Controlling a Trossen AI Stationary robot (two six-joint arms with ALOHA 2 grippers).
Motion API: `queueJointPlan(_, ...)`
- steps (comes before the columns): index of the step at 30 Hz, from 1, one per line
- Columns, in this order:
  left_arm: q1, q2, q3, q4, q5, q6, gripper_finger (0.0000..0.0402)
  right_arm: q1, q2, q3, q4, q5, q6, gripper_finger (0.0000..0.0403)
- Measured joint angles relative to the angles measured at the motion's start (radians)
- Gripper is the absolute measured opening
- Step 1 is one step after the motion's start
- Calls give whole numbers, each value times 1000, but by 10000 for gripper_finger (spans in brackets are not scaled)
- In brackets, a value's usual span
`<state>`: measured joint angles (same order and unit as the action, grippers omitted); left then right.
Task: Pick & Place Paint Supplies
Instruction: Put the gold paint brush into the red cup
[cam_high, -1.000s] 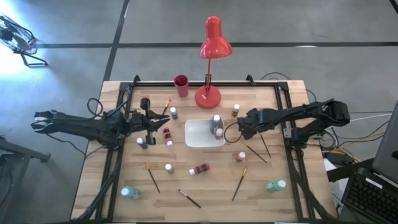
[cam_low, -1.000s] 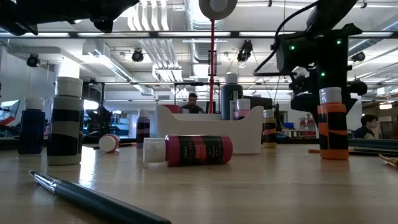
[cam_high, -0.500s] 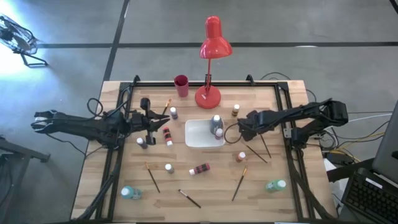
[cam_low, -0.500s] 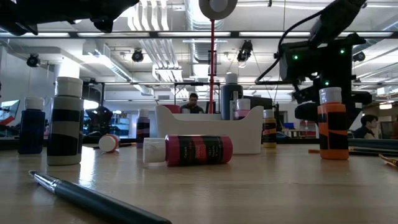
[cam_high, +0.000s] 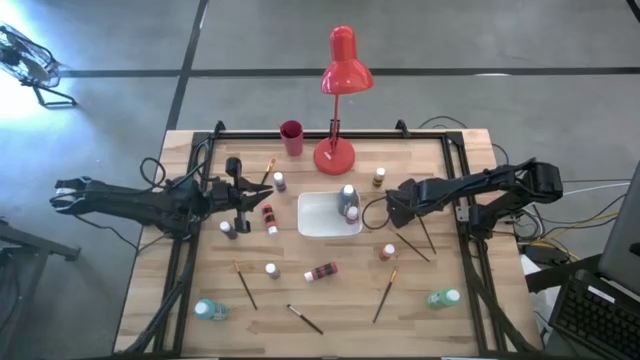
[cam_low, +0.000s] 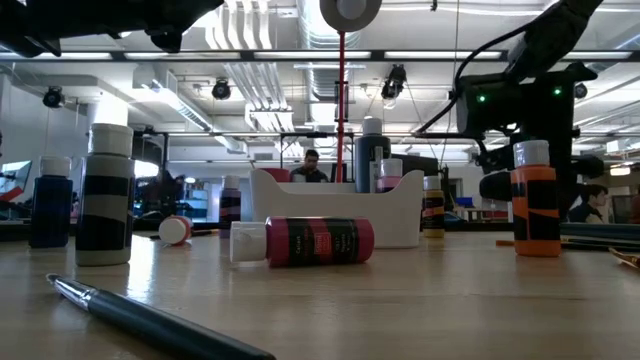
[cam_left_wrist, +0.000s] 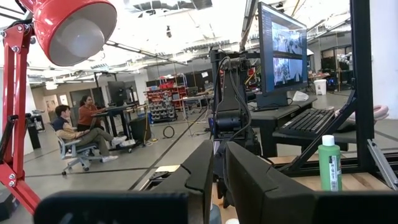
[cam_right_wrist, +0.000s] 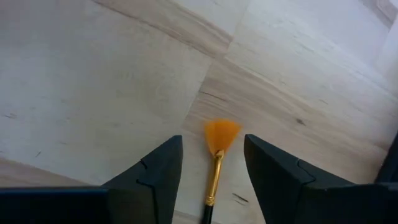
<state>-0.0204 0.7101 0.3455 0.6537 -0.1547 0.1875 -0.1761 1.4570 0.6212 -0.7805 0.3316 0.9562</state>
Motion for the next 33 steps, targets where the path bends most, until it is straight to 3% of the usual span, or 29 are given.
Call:
queueJointPlan(16, 1, 0, 0, 0, 0, 0, 51, -12, 0, -50, 51, 45, 9, 76)
queueJointPlan(23, 0, 0, 0, 0, 0, 0, 51, -12, 1, -52, 48, 49, 4, 16)
queueJointPlan(33, 0, 0, 0, 0, 0, 6, 51, -14, -112, -12, -61, 43, -11, 8)
